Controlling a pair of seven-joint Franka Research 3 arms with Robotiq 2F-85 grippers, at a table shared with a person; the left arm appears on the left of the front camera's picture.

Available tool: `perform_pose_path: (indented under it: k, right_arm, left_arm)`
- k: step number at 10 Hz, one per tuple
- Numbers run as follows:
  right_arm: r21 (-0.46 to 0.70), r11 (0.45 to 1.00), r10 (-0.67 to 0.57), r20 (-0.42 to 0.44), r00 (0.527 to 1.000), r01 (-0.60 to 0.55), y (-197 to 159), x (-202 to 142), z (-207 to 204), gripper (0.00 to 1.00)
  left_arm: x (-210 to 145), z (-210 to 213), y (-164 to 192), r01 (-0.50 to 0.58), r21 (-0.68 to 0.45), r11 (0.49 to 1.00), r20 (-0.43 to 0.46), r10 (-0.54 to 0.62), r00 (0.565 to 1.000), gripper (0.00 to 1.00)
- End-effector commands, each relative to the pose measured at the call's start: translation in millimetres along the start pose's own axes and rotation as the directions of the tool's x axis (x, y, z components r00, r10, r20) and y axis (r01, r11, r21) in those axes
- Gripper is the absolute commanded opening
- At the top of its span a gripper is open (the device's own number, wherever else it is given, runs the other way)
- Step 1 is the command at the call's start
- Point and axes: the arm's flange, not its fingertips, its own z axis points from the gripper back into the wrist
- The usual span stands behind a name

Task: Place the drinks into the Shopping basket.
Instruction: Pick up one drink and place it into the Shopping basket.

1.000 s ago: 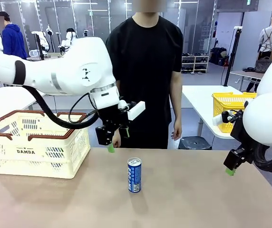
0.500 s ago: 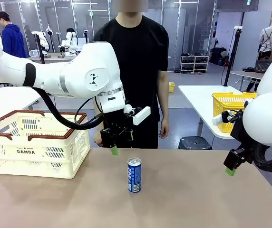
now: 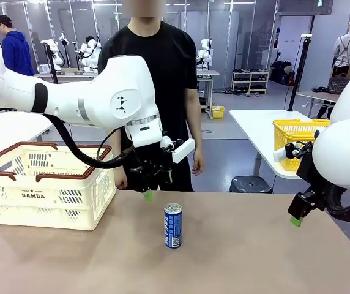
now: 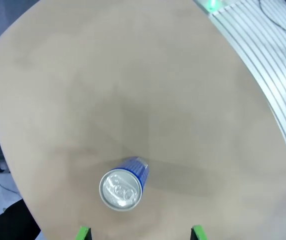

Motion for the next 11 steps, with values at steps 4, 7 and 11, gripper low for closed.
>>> perform_pose_path:
  k: [4,7,11]
  right_arm:
    - [0.002,1.000,0.001,-0.002,1.000,-0.001,0.4,-0.5,0.0,0.94]
    - [0.002,1.000,0.001,-0.002,1.000,-0.001,0.4,-0.5,0.0,0.94]
    - [0.002,1.000,0.001,-0.002,1.000,-0.001,0.4,-0.5,0.0,0.94]
  left_arm:
    - [25.2,-51.0,31.9,0.015,-0.083,0.996,-0.035,-0.018,0.999,1.00]
    - [32.6,-81.1,43.8,-0.007,-0.139,0.990,-0.106,-0.008,0.994,1.00]
    - [30.7,-110.0,47.7,-0.045,-0.170,0.984,-0.135,0.022,0.991,1.00]
